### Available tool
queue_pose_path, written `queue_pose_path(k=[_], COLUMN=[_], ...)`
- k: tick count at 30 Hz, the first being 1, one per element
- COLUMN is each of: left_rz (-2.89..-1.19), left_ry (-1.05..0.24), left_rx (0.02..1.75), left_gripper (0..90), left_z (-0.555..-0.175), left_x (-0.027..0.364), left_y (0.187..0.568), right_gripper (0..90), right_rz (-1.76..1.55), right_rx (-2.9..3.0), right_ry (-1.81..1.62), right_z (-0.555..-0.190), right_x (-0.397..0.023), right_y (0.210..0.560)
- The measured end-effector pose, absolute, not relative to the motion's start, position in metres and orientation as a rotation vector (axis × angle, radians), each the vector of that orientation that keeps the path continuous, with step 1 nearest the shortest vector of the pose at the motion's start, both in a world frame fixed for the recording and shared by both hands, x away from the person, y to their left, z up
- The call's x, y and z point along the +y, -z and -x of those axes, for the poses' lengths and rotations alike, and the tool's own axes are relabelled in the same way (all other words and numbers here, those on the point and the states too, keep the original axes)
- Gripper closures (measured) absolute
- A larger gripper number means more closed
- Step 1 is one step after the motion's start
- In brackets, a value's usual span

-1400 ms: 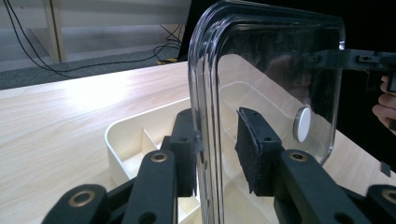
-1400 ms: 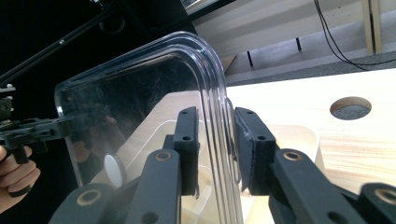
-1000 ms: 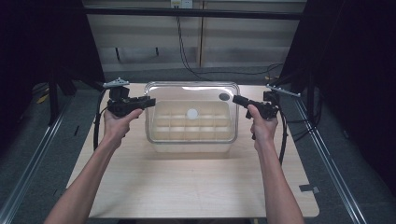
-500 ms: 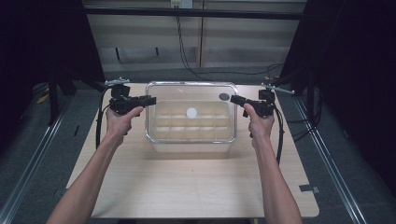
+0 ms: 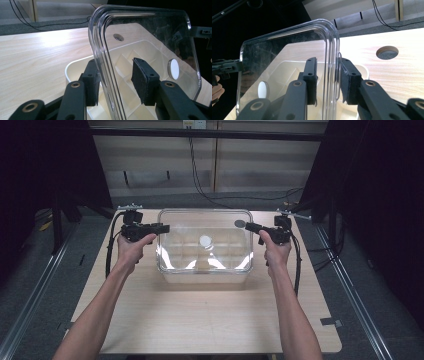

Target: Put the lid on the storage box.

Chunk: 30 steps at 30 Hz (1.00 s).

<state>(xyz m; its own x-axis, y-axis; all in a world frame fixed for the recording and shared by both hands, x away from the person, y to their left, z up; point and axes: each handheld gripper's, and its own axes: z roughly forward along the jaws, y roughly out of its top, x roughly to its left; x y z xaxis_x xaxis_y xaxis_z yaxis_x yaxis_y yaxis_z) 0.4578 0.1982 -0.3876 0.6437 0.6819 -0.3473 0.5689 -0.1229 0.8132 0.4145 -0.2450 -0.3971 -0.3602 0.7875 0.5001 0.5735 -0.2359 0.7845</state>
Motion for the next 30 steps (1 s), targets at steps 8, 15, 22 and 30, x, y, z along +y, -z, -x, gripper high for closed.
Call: queue_pose_path(k=[8,15,22,30], left_rz=[-1.815,-1.819,-1.837,-1.833], left_ry=[-0.122,-0.108,-0.116,-0.086], left_rx=[1.014,1.04,1.072,1.095], left_gripper=[57.2,55.7,53.1,52.6], left_z=[-0.466,-0.472,-0.478,-0.483], left_x=[0.197,0.196,0.193,0.192], left_y=[0.394,0.402,0.41,0.418], right_gripper=[68.5,65.3,63.3,60.4], right_rz=[-1.678,-1.707,-1.737,-1.757], right_rx=[1.819,1.856,1.893,1.924], right_ry=[-1.628,-1.548,-1.493,-1.459], right_z=[-0.42,-0.429,-0.435,-0.442], right_x=[-0.246,-0.242,-0.241,-0.24], right_y=[0.403,0.407,0.413,0.421])
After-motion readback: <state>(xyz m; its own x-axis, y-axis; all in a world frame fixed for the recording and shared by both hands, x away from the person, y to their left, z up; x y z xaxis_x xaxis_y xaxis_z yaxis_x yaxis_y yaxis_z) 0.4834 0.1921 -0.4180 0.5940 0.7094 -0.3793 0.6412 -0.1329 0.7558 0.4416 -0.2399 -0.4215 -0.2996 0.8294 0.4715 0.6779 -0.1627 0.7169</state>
